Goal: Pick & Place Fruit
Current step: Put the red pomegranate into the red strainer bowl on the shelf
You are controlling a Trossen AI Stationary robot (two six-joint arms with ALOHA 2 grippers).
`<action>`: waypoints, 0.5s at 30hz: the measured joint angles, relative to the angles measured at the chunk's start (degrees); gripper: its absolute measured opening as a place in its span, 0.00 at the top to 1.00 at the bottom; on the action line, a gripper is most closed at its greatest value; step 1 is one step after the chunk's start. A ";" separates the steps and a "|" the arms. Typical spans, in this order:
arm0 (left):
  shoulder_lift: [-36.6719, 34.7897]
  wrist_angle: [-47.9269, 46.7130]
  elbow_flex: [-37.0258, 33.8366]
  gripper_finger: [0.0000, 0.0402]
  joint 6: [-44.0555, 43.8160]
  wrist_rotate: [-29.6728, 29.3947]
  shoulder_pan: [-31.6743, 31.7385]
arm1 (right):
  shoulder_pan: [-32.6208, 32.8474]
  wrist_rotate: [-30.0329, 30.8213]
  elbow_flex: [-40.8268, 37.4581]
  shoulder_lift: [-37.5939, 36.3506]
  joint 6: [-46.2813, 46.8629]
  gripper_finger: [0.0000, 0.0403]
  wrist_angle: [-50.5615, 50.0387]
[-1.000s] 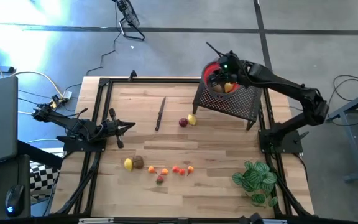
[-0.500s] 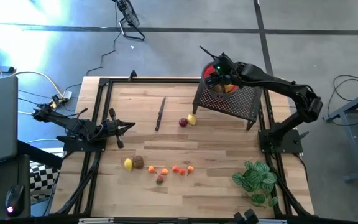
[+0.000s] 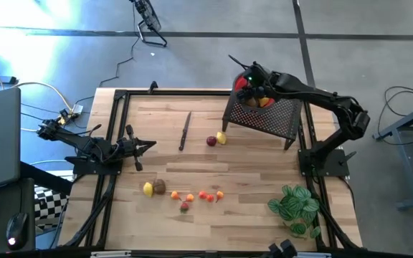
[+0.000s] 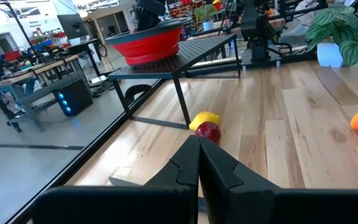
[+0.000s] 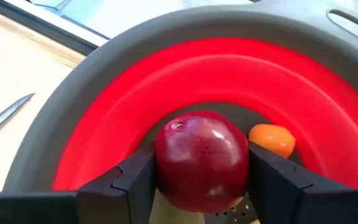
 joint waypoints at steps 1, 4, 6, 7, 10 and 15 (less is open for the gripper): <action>0.00 0.00 0.00 1.00 0.00 0.00 0.00 | 0.00 -0.20 0.00 0.00 -0.04 0.49 -0.16; 0.00 0.00 0.00 1.00 0.00 0.00 -0.01 | -0.02 -0.29 -0.01 0.00 -0.05 0.47 -0.52; 0.00 -0.01 0.02 1.00 0.00 0.00 0.00 | -0.02 -0.29 -0.02 0.00 -0.07 0.46 -0.51; 0.00 -0.02 0.02 1.00 0.00 0.00 0.00 | 0.00 -0.08 0.00 0.00 -0.07 0.45 -0.53; 0.00 0.00 0.02 1.00 0.00 0.00 0.00 | 0.02 0.53 -0.01 0.00 -0.09 0.42 -0.63; 0.00 0.00 0.02 1.00 0.00 0.00 0.00 | 0.04 0.89 -0.02 0.00 -0.11 0.39 -0.62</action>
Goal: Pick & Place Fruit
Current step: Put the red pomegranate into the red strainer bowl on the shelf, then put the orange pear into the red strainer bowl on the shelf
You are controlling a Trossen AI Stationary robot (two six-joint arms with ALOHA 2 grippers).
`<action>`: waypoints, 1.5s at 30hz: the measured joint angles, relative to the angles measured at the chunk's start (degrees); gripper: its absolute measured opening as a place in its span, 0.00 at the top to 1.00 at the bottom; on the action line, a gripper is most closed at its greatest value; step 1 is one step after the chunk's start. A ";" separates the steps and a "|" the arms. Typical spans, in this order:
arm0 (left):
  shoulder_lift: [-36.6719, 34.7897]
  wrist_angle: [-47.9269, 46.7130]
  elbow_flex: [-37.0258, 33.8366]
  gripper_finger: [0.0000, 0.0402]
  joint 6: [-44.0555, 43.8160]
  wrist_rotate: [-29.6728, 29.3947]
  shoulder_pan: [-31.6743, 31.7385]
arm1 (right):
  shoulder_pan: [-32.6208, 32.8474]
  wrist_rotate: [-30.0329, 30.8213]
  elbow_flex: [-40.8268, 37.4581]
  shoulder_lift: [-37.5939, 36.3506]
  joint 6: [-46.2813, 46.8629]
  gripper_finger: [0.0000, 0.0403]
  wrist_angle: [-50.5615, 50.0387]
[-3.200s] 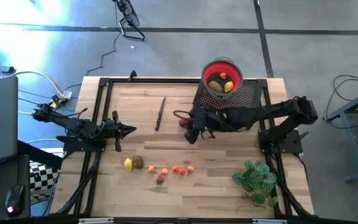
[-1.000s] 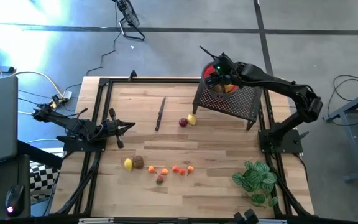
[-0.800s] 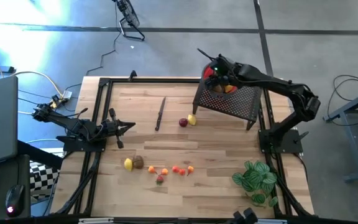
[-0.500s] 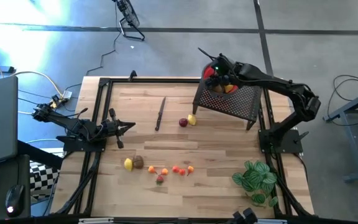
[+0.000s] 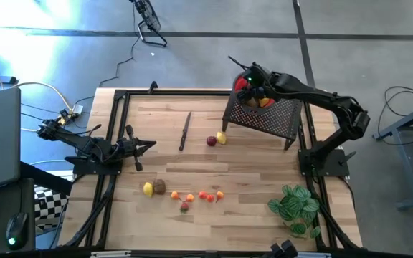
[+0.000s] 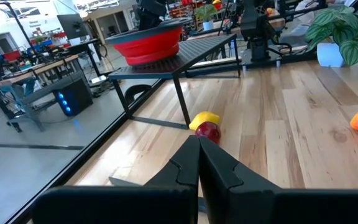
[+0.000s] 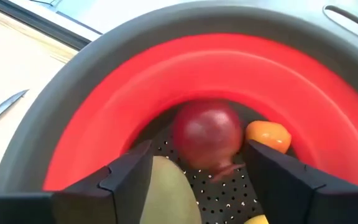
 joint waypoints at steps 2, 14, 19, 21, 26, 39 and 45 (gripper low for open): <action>0.00 -0.02 0.00 1.00 0.00 0.00 0.00 | 0.03 -0.21 0.02 -0.02 0.00 0.39 0.02; 0.00 0.00 0.00 1.00 0.00 0.00 0.00 | 2.32 -1.03 0.02 -7.72 -2.41 0.46 0.19; 0.02 0.00 0.00 1.00 0.00 0.00 -0.02 | 6.40 -3.69 0.02 -11.35 -2.34 0.55 0.22; 0.00 0.00 0.00 1.00 0.00 0.00 0.00 | 8.22 -5.10 0.01 -11.98 -2.48 0.59 0.16; 0.00 0.00 0.00 1.00 0.00 0.00 -0.01 | 12.23 -7.62 0.02 -12.35 -2.53 0.72 0.04; 0.01 0.02 0.00 1.00 -5.27 0.00 0.00 | 23.37 -7.69 0.01 -12.36 2.30 0.93 0.04; 0.00 0.02 0.00 1.00 -6.56 0.02 -0.01 | 29.55 -2.63 0.02 -12.35 7.94 0.98 0.04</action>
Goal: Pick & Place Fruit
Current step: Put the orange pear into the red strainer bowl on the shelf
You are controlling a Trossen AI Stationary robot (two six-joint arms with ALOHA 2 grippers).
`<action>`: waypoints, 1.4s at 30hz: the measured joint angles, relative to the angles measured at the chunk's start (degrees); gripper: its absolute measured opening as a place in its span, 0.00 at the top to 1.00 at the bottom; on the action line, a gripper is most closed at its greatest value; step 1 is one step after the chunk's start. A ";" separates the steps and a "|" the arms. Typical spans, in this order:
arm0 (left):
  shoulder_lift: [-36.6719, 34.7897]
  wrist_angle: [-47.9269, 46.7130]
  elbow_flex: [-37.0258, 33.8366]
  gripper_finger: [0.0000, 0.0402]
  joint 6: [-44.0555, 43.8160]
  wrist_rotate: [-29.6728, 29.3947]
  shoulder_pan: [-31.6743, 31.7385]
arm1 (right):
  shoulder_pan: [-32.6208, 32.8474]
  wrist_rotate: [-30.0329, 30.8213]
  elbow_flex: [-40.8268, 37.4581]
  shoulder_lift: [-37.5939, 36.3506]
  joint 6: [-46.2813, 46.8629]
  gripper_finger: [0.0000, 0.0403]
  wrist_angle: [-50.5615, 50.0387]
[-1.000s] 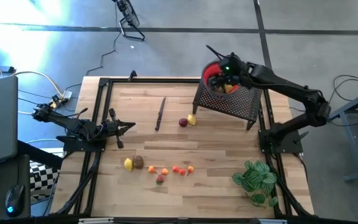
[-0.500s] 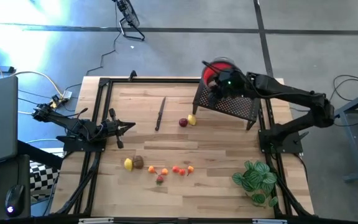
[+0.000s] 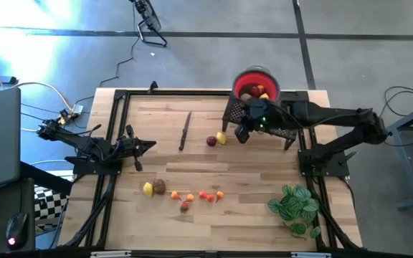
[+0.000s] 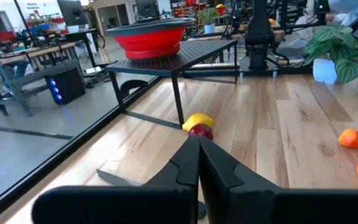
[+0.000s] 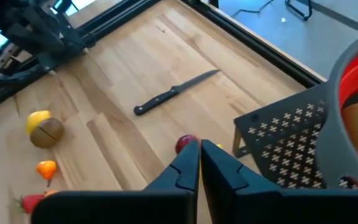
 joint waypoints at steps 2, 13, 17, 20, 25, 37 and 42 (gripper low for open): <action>0.00 0.00 0.00 1.00 -0.77 0.00 -0.02 | 2.07 1.74 0.00 0.00 1.69 0.99 -0.01; 0.02 0.00 0.00 1.00 -1.19 0.04 0.01 | 12.73 7.93 0.00 4.00 9.56 0.99 0.54; 0.02 0.00 0.00 1.00 -1.31 0.04 -0.01 | 15.30 8.03 0.00 7.25 12.52 0.99 1.90; 0.02 0.00 0.00 1.00 -1.31 0.04 0.00 | 16.92 7.60 0.00 9.40 14.95 0.99 2.77; 0.02 -0.02 0.00 1.00 -1.29 0.04 -0.02 | 18.94 4.22 0.00 12.30 17.05 0.99 5.87; 0.02 -0.54 0.09 1.00 -1.14 0.00 0.00 | 23.49 -6.72 0.00 19.14 14.62 0.99 13.76; 0.02 -0.94 0.15 1.00 -1.11 -0.02 0.01 | 25.20 -10.22 0.00 22.44 13.01 0.99 16.13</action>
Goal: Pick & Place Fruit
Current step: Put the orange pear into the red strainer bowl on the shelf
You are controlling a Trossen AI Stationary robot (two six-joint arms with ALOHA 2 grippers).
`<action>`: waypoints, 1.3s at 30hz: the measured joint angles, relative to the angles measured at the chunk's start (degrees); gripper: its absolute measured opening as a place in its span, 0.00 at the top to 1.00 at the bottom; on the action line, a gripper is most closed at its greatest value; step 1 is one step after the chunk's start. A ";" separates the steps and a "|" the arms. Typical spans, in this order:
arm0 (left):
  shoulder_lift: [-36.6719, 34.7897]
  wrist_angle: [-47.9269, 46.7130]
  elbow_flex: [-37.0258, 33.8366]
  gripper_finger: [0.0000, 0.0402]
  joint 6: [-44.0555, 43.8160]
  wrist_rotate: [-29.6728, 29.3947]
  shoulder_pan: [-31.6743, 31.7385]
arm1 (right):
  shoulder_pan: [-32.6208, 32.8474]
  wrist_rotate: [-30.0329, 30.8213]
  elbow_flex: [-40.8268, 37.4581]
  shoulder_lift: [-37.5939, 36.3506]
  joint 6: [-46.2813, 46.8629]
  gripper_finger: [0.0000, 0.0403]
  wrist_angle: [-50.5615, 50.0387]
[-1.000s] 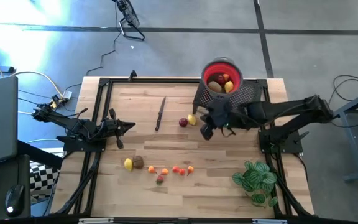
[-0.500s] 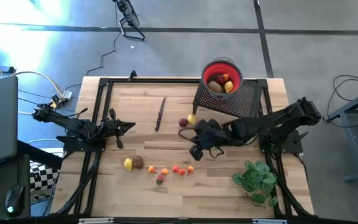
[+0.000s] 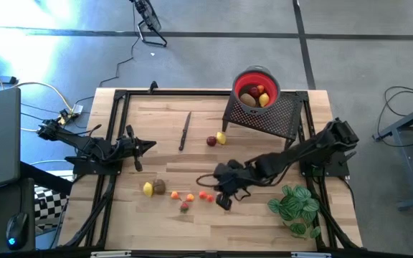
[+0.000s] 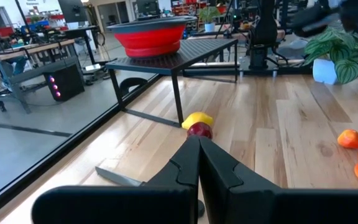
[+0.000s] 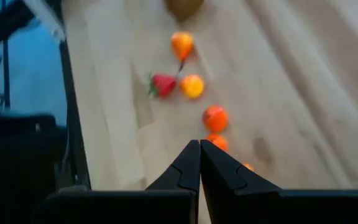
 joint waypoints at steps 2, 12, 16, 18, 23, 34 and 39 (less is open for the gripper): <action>0.00 -0.02 0.00 1.00 0.00 0.00 -0.01 | 0.67 -1.72 0.00 1.33 -3.41 0.99 1.60; 0.00 -0.17 0.00 1.00 -0.02 0.00 -0.02 | 1.86 -5.25 0.00 8.10 -17.87 0.99 8.52; 0.00 -0.20 0.00 1.00 -0.04 0.00 -0.02 | 1.13 -3.56 0.00 10.37 -16.71 0.97 9.78; 0.00 -0.22 0.00 1.00 -0.04 0.00 0.00 | 1.05 -1.97 0.00 11.36 -16.62 0.94 9.73; 0.00 -0.33 0.00 1.00 -0.05 0.00 -0.02 | 1.15 1.09 -0.02 11.65 -17.86 0.79 9.97; 0.00 -0.33 -0.04 1.00 -0.17 0.00 0.00 | 1.16 -0.32 -0.02 11.65 -17.43 0.39 6.25; 0.00 -0.33 -0.07 1.00 -0.17 0.00 -0.01 | 1.00 0.87 -0.02 11.65 -17.42 0.40 6.32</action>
